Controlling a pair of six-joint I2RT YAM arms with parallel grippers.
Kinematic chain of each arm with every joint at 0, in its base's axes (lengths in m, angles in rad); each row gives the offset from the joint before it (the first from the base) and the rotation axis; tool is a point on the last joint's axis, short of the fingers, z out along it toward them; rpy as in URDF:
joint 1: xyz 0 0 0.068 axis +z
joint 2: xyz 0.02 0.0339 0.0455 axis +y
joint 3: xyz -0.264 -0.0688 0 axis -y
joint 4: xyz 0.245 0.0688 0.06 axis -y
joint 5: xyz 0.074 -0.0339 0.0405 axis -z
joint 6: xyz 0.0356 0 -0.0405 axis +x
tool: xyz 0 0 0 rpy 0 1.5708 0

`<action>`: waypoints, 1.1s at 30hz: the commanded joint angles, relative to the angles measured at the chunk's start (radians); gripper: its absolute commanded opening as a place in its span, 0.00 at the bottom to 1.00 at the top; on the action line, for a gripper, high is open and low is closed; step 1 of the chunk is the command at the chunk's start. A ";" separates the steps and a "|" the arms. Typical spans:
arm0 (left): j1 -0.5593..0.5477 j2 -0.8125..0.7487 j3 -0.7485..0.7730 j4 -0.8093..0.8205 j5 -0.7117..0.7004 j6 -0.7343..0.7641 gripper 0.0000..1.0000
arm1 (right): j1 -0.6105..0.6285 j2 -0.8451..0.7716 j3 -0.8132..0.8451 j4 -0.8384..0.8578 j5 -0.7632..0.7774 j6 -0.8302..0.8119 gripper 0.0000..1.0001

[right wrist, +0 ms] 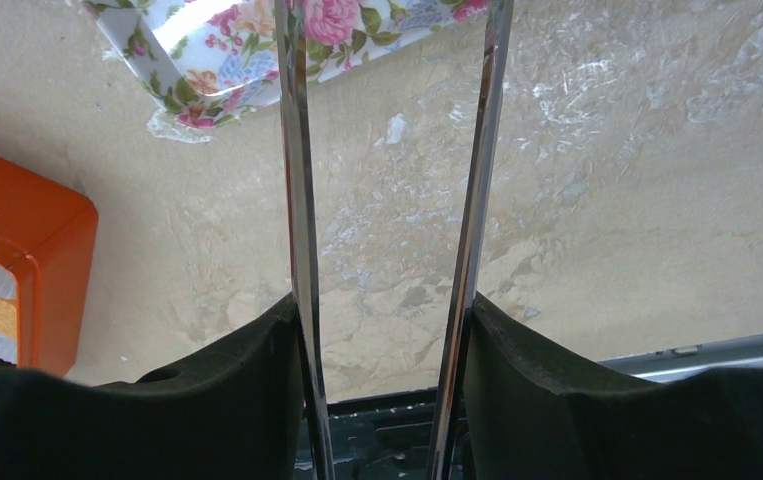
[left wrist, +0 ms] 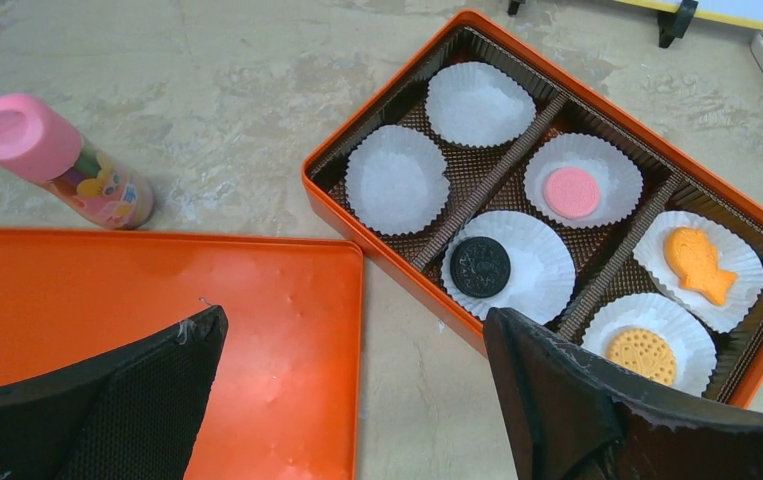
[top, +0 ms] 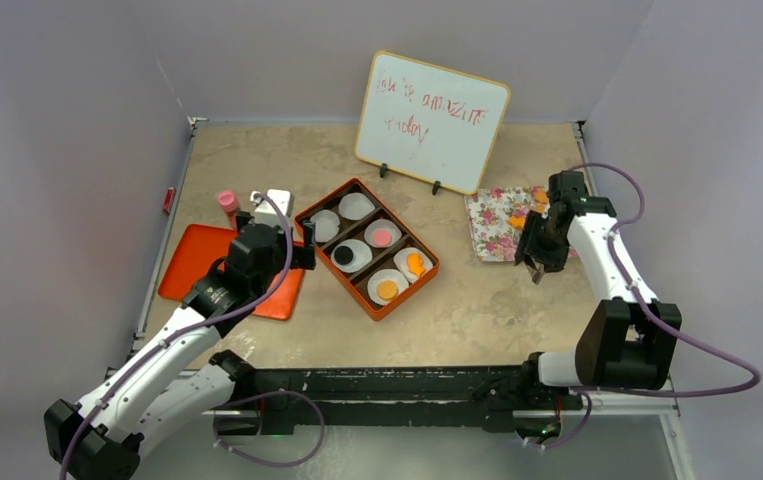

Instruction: Pack the cookies

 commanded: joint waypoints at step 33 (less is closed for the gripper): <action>0.003 -0.041 -0.023 0.071 -0.089 0.027 0.99 | -0.046 0.025 0.082 -0.056 -0.069 -0.056 0.20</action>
